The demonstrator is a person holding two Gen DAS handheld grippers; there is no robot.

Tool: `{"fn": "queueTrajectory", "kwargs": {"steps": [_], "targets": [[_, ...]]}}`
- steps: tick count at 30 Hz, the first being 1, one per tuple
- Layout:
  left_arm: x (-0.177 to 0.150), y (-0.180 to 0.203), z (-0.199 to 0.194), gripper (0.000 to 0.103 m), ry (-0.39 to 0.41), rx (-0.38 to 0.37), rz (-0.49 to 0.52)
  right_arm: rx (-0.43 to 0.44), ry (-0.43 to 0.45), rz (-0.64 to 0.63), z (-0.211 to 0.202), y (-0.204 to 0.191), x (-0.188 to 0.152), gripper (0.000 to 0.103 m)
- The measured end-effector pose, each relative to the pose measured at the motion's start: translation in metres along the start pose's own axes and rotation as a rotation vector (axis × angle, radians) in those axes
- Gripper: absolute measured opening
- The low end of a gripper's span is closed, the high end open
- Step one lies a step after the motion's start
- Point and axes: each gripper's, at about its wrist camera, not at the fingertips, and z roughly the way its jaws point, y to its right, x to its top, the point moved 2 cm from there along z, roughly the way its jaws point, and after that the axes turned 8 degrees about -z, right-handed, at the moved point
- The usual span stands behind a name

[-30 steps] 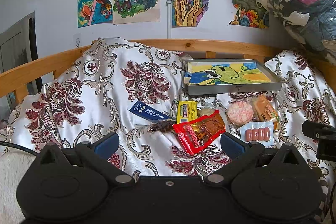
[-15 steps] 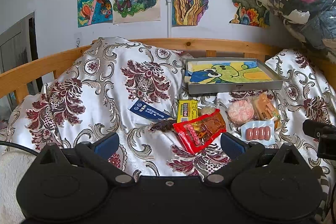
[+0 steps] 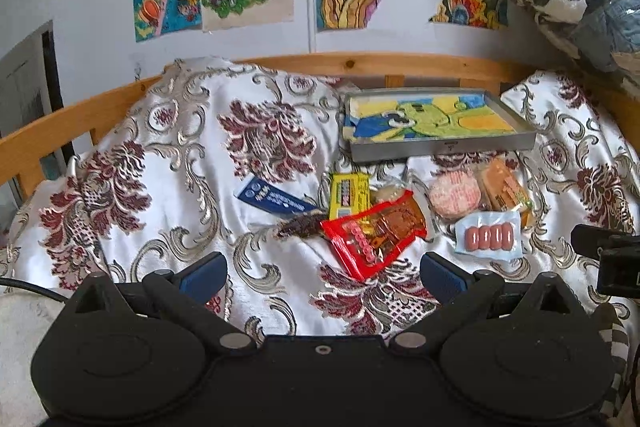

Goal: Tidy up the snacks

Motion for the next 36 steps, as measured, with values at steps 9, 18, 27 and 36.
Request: {"fn": "queueTrajectory", "kwargs": {"steps": [9, 18, 27, 36], "targets": [[0.019, 0.012, 0.027, 0.102, -0.076, -0.064, -0.013, 0.025, -0.067, -0.005, 0.026, 0.012, 0.015, 0.103], [0.047, 0.025, 0.067, 0.102, -0.106, -0.079, 0.019, 0.054, -0.106, 0.032, 0.062, 0.030, 0.024, 0.103], [0.052, 0.036, 0.105, 0.102, -0.157, -0.088, 0.094, 0.148, -0.107, 0.018, 0.091, 0.041, 0.037, 0.103], [0.043, 0.039, 0.141, 0.102, -0.260, -0.092, 0.206, 0.362, -0.129, -0.184, 0.117, 0.035, 0.046, 0.103]]}}
